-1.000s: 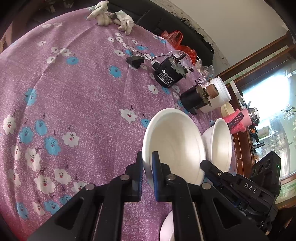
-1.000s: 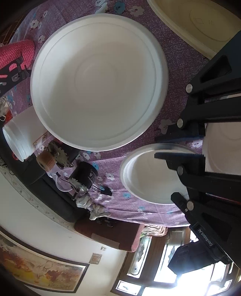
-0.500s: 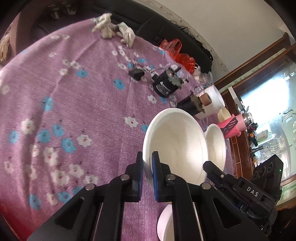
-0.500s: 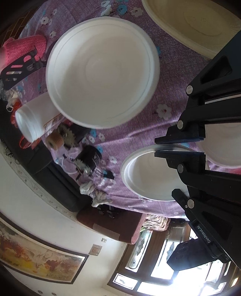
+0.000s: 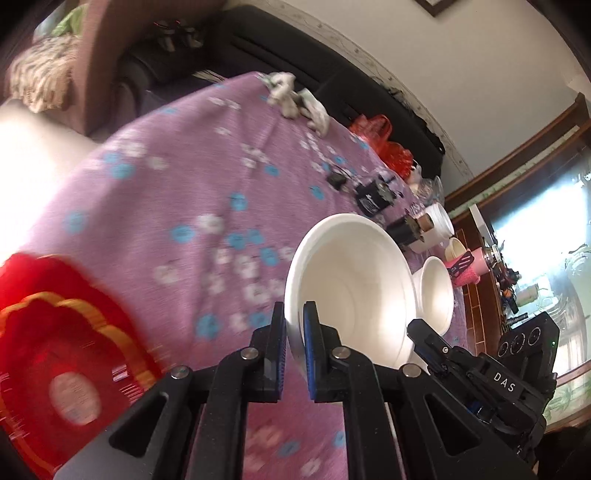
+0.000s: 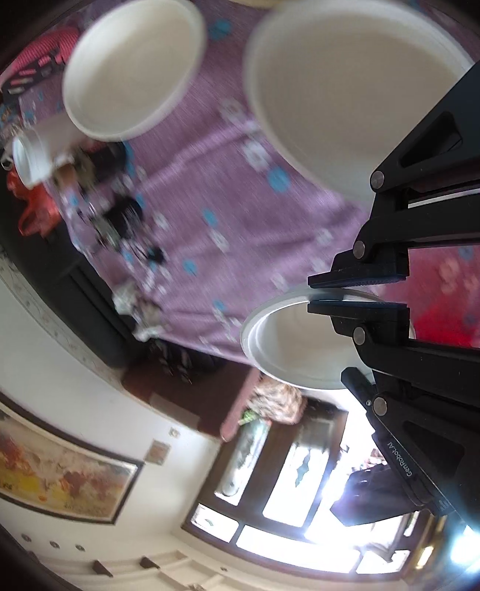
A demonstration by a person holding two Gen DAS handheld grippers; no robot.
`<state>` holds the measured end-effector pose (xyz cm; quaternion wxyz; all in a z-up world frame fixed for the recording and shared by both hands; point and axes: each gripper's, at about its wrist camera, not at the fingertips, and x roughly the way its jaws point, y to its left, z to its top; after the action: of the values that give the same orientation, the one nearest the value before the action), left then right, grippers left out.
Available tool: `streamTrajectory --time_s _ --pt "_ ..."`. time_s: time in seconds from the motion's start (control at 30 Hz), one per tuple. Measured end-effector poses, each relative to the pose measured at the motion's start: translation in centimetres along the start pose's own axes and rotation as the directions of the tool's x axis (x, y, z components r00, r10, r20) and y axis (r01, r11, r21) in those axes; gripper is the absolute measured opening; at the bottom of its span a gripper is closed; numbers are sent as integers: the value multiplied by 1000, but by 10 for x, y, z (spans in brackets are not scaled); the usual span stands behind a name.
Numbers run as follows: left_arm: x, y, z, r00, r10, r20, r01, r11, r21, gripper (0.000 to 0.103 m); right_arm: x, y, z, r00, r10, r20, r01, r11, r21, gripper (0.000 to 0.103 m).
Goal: Organize plates and bowls
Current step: 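Carry the white bowl with both grippers and set it on the stacked red plates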
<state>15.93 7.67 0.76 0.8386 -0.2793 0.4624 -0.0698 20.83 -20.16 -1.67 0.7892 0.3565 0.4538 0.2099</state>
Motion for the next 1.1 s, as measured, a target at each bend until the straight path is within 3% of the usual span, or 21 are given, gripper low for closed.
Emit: streamTrajectory --time_s 0.2,0.47,0.73,1.1 --pt "-67 45 -26 994 92 58 -92 996 -1 9 11 48 -54 996 75 -56 -79 994 -74 9" --pt "-105 103 -54 983 171 66 -168 984 -57 9 51 87 -117 984 52 -172 -78 986 -147 9" --pt "-104 148 -67 980 200 4 -198 974 -112 9 94 95 -145 972 -15 -236 -27 984 -173 9" --pt "-114 165 -71 969 246 32 -240 963 -122 9 112 98 -154 970 -65 -236 19 981 -192 9"
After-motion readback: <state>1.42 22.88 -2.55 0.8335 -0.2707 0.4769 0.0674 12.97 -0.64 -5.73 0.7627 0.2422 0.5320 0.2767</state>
